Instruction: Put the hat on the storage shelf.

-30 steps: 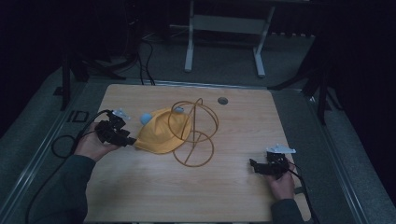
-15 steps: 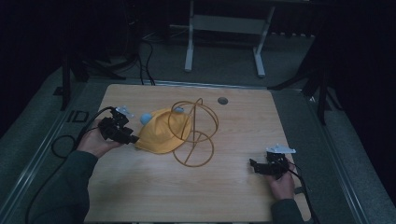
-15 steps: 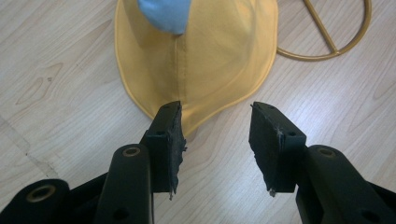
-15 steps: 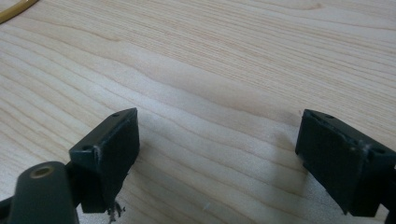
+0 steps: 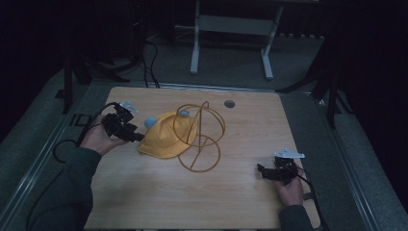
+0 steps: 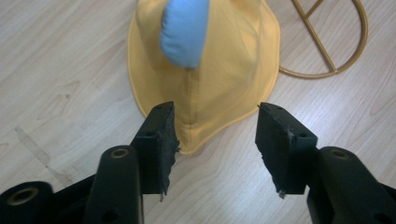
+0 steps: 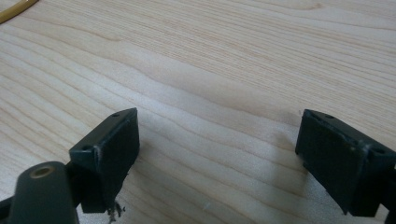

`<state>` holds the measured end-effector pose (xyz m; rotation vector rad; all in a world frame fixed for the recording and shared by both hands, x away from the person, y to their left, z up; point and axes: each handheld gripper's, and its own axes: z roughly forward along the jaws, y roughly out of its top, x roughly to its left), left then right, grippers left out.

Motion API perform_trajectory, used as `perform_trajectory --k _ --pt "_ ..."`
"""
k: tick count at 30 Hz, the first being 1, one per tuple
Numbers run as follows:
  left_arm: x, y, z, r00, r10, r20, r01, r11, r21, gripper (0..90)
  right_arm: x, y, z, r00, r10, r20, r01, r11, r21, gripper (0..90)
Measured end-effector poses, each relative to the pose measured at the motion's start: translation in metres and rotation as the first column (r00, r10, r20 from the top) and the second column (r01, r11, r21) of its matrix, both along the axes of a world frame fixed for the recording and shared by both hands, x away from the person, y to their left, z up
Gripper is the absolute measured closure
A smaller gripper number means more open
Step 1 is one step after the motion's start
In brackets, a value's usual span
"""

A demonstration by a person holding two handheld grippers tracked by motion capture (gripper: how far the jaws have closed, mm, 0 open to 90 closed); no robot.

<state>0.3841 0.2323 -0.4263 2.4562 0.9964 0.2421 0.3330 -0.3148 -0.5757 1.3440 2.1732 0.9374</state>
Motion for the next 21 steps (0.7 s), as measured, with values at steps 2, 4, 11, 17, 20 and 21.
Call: perform_trajectory --k 2,4,11,17,20,21 --pt "0.002 0.0 0.004 1.0 0.002 0.006 -0.002 1.0 -0.007 44.8 0.0 0.0 0.0 1.0 0.0 0.0 0.0 1.0 0.0 13.5" --pt "0.005 0.0 0.007 1.0 0.0 0.005 0.0 1.0 0.0 43.6 0.0 0.0 0.0 1.0 0.0 0.0 0.0 1.0 0.0 13.5" --pt "0.015 -0.001 0.017 0.9998 -0.02 0.003 0.02 0.9997 0.01 39.9 0.0 0.0 0.0 1.0 0.0 0.0 0.0 1.0 0.0 13.5" --pt "0.022 -0.001 0.021 0.9995 -0.031 -0.001 0.031 0.9994 0.014 39.8 0.0 0.0 0.0 1.0 0.0 0.0 0.0 1.0 0.0 13.5" --pt "0.025 -0.003 0.023 0.9992 -0.04 0.001 0.04 0.9988 0.028 39.8 0.0 0.0 0.0 1.0 0.0 0.0 0.0 1.0 0.0 13.5" --pt "0.027 -0.004 0.025 0.999 -0.044 0.002 0.044 0.9984 0.034 39.9 0.0 0.0 0.0 1.0 0.001 0.0 -0.001 1.0 -0.001 13.5"
